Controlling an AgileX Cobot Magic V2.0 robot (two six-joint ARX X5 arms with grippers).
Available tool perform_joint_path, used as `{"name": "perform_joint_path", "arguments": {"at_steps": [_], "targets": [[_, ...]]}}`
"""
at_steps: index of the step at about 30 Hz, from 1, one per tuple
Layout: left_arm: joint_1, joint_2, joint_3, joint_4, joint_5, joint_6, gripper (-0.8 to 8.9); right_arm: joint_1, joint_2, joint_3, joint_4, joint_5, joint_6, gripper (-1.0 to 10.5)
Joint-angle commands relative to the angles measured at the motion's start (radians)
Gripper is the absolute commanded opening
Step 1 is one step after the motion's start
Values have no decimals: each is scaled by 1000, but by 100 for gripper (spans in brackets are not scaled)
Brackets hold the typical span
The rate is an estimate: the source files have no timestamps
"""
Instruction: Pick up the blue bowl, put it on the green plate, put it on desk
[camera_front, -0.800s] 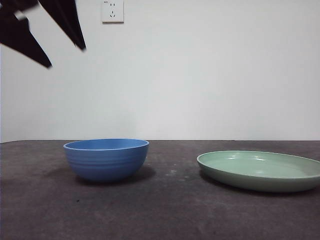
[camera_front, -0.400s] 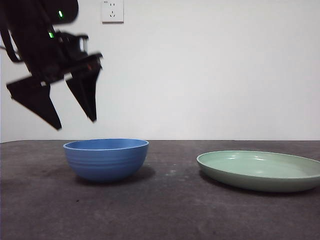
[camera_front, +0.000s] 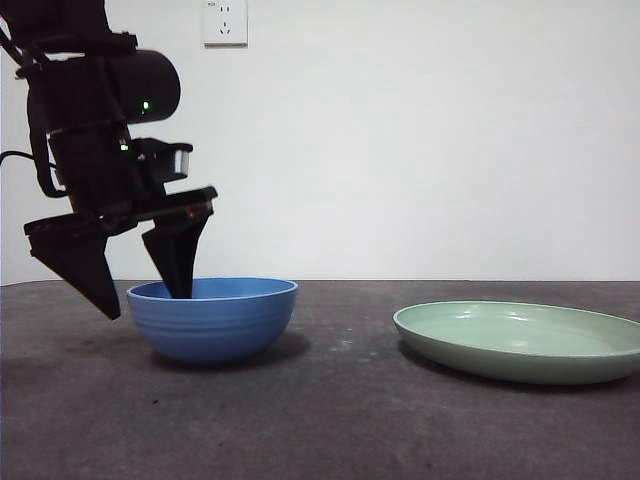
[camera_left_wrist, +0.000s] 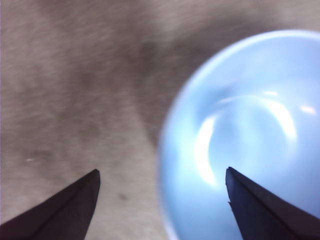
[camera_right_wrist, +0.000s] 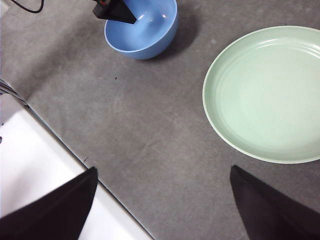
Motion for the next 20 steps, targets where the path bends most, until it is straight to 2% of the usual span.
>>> {"name": "perform_joint_path", "arguments": {"at_steps": [1,7,10,20], "targets": [[-5,16,24,19,-6,2,305,5,5,18,9,-2,3,425],[-5,16,24,18,-6,-16,89,5,5,18,9,-2,3,425],[-5,16,24,15,-6,-18,24,5,5,18,10,-2,3,425],[-5,2,25,23,-6,-24,16,5,5,18,10,-1,3,425]]}}
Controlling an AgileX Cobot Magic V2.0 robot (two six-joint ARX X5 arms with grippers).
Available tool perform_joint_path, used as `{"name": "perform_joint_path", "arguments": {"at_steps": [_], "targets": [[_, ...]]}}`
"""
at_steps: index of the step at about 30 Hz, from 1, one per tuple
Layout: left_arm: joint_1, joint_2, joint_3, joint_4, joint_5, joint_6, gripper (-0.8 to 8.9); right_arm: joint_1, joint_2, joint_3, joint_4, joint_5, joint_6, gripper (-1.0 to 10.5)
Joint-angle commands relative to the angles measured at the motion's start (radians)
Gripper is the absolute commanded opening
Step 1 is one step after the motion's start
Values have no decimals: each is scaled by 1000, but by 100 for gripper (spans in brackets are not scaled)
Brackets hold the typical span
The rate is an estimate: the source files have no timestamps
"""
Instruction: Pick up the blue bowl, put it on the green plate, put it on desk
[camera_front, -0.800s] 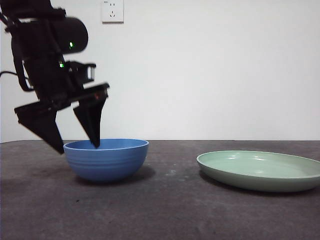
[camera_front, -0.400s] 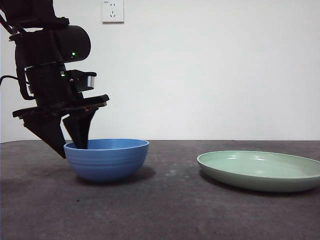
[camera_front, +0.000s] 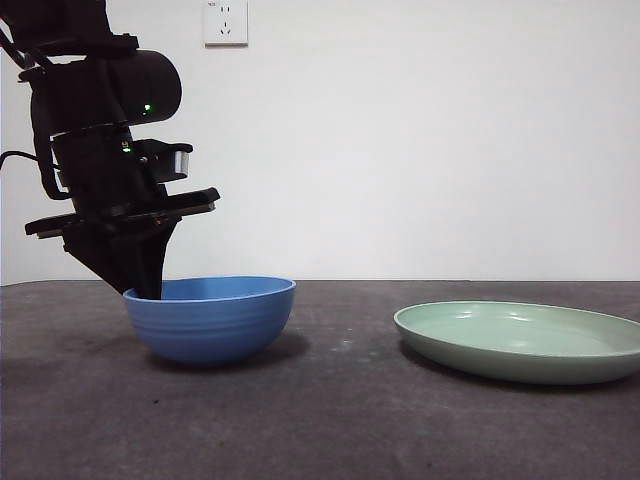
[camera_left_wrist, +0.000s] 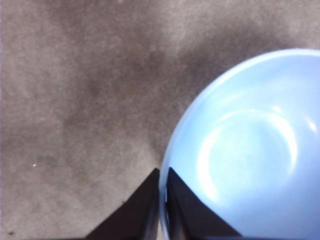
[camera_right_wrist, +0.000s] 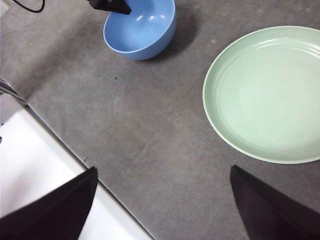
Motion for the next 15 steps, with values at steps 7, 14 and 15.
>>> {"name": "perform_joint_path", "arguments": {"at_steps": [7,14,15], "targets": [[-21,-91,42,-5,30,-31,16,5,5,18,10,-2,3,425],[-108,-150,125,-56,111,-54,16,5,4,18,9,-1,3,425],[-125,-150,138,-53,111,-56,16,5,4,18,9,-1,5,425]]}}
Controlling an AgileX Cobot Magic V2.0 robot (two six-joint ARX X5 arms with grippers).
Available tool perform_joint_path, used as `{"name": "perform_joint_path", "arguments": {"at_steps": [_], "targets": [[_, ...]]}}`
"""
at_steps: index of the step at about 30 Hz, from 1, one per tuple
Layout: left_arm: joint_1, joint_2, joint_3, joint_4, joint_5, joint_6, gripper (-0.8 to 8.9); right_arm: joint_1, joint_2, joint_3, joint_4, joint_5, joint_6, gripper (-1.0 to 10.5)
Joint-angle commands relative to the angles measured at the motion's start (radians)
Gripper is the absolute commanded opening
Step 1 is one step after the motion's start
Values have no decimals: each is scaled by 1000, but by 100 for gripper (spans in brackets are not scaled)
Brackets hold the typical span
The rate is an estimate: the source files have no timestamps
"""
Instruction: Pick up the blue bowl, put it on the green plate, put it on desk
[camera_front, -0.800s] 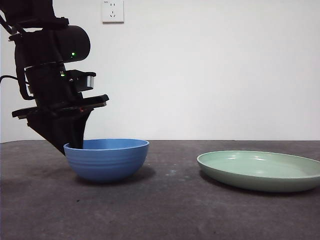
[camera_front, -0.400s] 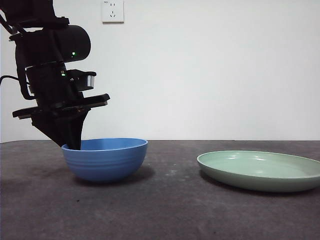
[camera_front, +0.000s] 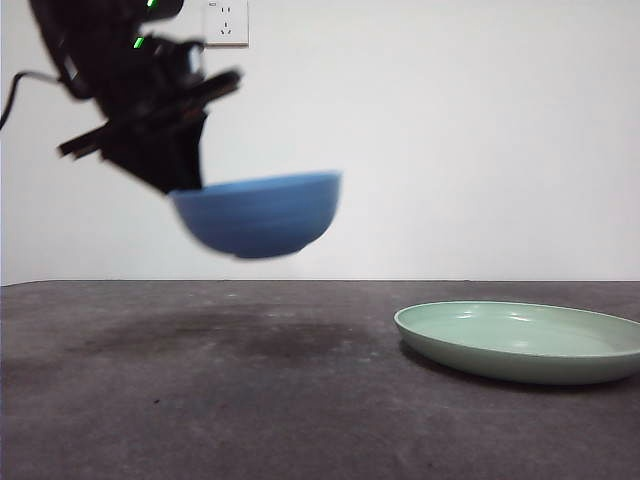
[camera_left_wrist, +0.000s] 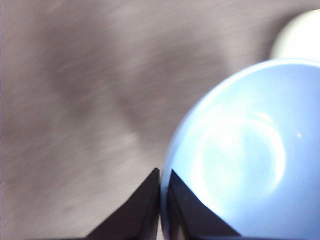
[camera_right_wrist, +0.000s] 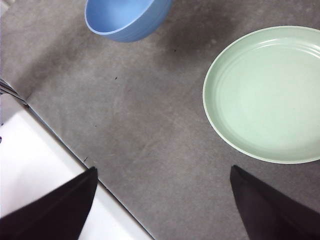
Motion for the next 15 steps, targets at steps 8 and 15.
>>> {"name": "perform_joint_path", "arguments": {"at_steps": [8,15], "targets": [[-166,63,146,43,5,-49,16,5,-6,18,8,-2,23,425],[-232,214,280,40,5,-58,16,5,-52,18,-8,-1,31,425]]}}
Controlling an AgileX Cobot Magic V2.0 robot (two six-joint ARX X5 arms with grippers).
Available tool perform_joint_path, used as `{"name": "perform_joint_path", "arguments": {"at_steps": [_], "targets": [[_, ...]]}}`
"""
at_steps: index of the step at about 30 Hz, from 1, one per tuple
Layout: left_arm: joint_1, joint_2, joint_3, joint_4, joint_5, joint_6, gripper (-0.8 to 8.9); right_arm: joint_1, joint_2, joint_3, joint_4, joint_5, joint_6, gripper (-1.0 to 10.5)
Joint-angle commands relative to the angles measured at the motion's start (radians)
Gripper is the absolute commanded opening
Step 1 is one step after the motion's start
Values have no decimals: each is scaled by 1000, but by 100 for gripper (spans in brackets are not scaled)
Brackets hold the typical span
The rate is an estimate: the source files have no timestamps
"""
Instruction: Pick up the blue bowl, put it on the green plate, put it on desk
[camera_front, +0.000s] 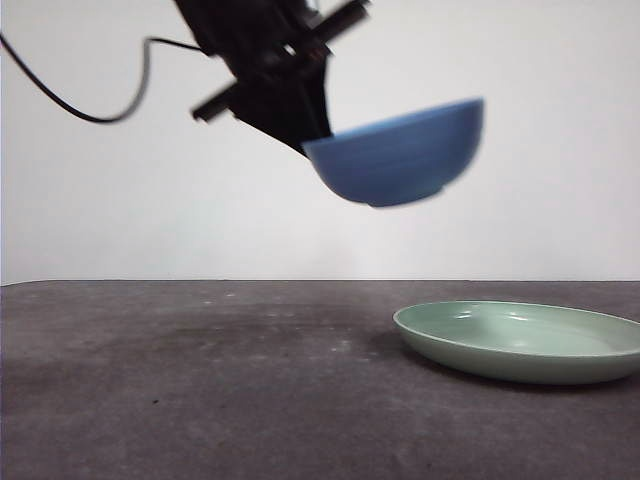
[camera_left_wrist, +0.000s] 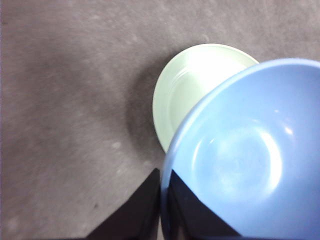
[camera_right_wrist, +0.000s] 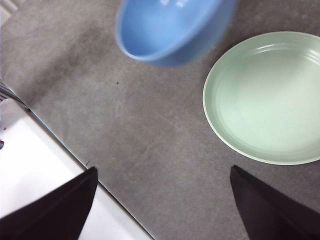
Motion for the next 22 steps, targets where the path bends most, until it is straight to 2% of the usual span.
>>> {"name": "perform_joint_path", "arguments": {"at_steps": [1,9,14,22], "targets": [[-30,86,79,0,4,-16,16,5,-18,18,-10,-1,14,425],[-80,309,282,-29,4,-16,16,4,-64,18,-25,7,37,425],[-96,444,413,-71,1,-16,16,5,-71,18,-56,50,37,425],[-100,561,520,-80,-3,-16,16,5,-71,18,-58,55,36,425]]}}
